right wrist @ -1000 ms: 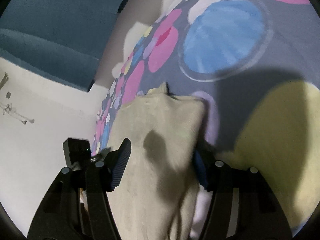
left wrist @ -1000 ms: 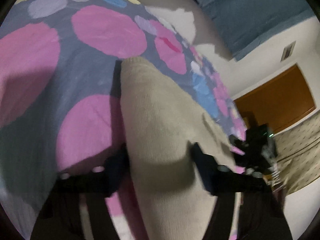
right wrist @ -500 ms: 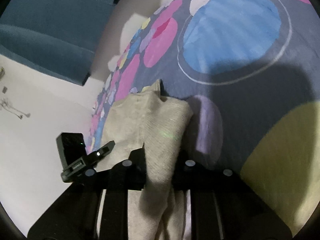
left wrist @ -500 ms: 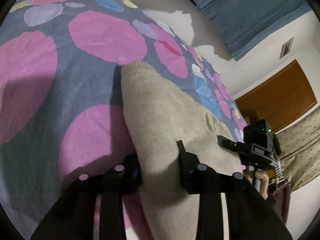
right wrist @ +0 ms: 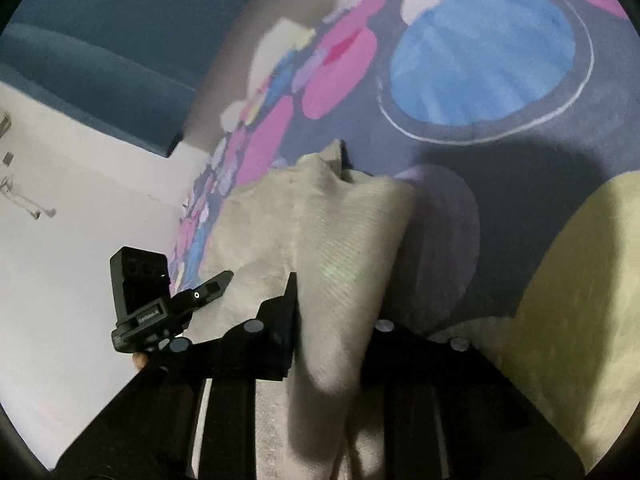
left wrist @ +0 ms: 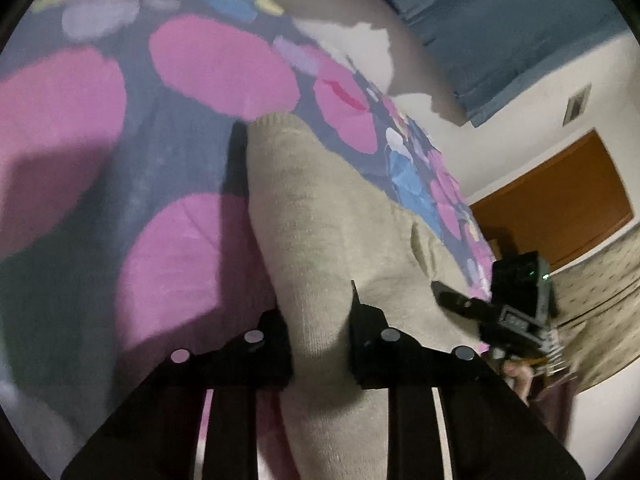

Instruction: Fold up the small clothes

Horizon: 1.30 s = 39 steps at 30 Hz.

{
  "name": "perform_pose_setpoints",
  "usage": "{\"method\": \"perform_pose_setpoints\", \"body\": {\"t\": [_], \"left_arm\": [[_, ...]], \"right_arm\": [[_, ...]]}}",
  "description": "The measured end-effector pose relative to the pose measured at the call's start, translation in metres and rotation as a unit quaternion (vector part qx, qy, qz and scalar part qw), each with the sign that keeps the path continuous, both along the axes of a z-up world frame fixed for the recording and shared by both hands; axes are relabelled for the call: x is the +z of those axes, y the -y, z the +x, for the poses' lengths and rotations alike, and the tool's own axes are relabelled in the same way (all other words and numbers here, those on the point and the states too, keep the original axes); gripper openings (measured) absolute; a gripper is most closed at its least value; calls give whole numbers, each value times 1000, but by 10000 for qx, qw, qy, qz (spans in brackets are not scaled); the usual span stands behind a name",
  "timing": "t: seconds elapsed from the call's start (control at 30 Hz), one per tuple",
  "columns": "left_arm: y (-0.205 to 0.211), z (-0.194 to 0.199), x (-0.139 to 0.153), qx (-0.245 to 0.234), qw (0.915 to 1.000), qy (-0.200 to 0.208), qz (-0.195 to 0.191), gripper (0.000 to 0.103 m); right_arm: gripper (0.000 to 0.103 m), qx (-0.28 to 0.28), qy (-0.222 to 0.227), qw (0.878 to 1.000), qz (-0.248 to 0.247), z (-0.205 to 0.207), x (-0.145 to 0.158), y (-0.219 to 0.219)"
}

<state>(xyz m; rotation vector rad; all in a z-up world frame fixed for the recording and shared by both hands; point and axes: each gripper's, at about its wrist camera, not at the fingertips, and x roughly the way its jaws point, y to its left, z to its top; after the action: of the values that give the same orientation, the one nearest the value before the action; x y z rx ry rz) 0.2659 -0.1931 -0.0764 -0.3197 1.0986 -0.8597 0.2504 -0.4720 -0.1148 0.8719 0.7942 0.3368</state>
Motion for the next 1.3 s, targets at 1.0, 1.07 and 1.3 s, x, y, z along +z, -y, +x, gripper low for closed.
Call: {"method": "perform_pose_setpoints", "body": {"t": [1.0, 1.07, 1.3], "left_arm": [[-112, 38, 9, 625, 9980, 85, 29, 46], [-118, 22, 9, 559, 9984, -4, -51, 53], [-137, -40, -4, 480, 9951, -643, -585, 65]], "right_arm": [[46, 306, -216, 9946, 969, 54, -6, -46], [51, 331, -206, 9953, 890, 34, 0, -44], [52, 384, -341, 9950, 855, -24, -2, -51]]}}
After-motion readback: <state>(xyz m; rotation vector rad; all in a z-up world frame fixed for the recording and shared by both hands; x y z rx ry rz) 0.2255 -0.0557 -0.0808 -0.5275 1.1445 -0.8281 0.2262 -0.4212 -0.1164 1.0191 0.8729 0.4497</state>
